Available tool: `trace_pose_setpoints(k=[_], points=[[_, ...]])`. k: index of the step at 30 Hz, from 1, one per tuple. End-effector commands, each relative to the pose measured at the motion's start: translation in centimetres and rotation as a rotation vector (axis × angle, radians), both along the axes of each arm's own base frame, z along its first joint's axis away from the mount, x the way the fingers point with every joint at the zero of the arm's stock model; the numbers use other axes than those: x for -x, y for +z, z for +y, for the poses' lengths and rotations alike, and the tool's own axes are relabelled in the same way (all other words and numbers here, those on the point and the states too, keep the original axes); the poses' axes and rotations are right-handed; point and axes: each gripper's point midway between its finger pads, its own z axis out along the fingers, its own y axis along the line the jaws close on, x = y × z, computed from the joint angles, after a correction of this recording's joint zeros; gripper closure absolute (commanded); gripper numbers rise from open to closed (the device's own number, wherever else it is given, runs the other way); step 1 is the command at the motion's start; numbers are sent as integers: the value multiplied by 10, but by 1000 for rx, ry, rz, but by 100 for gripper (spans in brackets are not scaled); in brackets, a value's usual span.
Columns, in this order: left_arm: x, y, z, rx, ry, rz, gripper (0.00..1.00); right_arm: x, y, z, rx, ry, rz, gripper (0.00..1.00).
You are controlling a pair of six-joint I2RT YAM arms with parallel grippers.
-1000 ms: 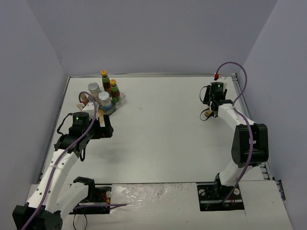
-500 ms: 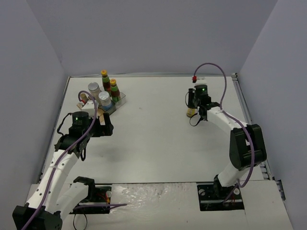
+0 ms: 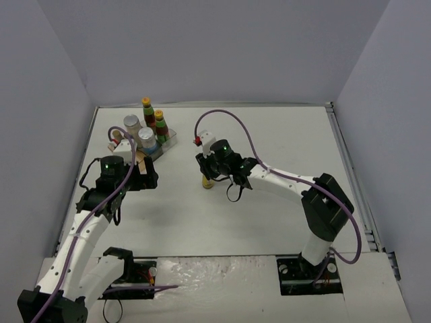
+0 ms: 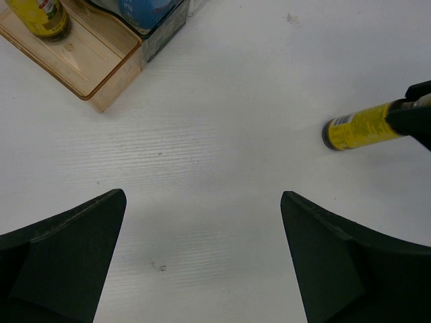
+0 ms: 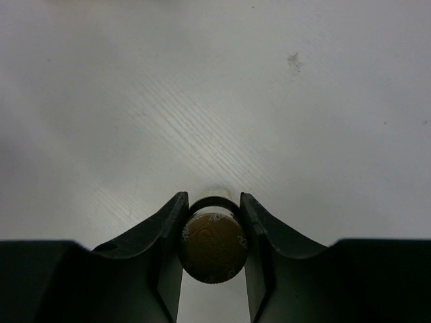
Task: Organize the condiment bottles
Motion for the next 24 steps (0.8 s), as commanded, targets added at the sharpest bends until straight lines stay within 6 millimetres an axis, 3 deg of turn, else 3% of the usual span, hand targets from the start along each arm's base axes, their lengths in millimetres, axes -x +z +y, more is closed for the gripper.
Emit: trace_pose_setpoints(k=[1,6,9,14,19,24], points=[[-12,28,0,10,-2,-118,3,5,40,35,-66,102,-116,94],[-12,26,-10,44,-37,-115,3,19,30,38,-49,134,-104,74],[-12,27,-16,78,-49,-109,3,23,37,37,-59,140,-114,57],[-10,35,-31,142,-76,-115,3,27,73,32,-98,134,-155,22],[-13,45,-48,174,-101,-124,3,21,101,1,-54,15,-194,4],[-24,58,-77,164,-146,-146,3,15,131,-68,-10,-180,-239,0]])
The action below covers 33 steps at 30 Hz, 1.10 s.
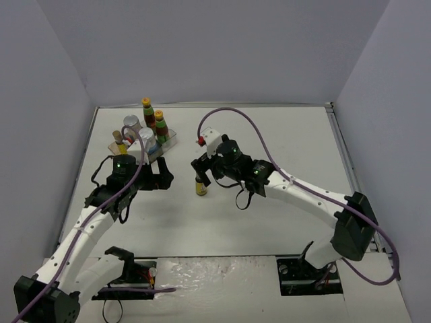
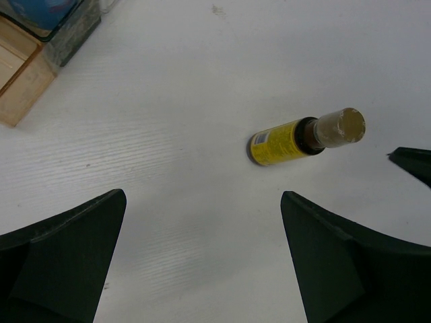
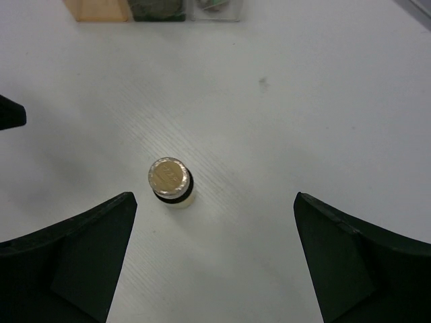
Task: Organize the condiment bottles
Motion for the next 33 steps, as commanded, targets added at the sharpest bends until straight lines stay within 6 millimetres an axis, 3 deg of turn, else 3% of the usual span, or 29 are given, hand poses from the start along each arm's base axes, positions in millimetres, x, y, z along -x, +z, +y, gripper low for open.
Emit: trace_pose_setpoints(k=[1,5,7,11,16,22,28,33], points=[[-26,59,-33,60,-31,-158,3,-17,67,-68,-47,-233,-125,0],[-32,63,-69,53,-84,-178,3,-20,87,-131,-106,-409,-159,0],[-36,56,-86,42,-108,-163,3,-24,92,-164,-105,-519,-188,0],[-38,46,-118,4,-129,-157,3,-23,94,-199,-117,-610,-200,0],[-44,30,-133,-34,-92,-140,11,-20,90,-214,-142,-637,-178,0],[-54,2,-138,-112,-46,-98,29,-18,84,-222,-143,-646,-166,0],[-58,-10,-142,-131,-37,-81,58,-20,80,-224,-137,-639,-156,0],[-56,-5,-138,-128,-26,-88,85,-22,76,-224,-129,-633,-146,0]])
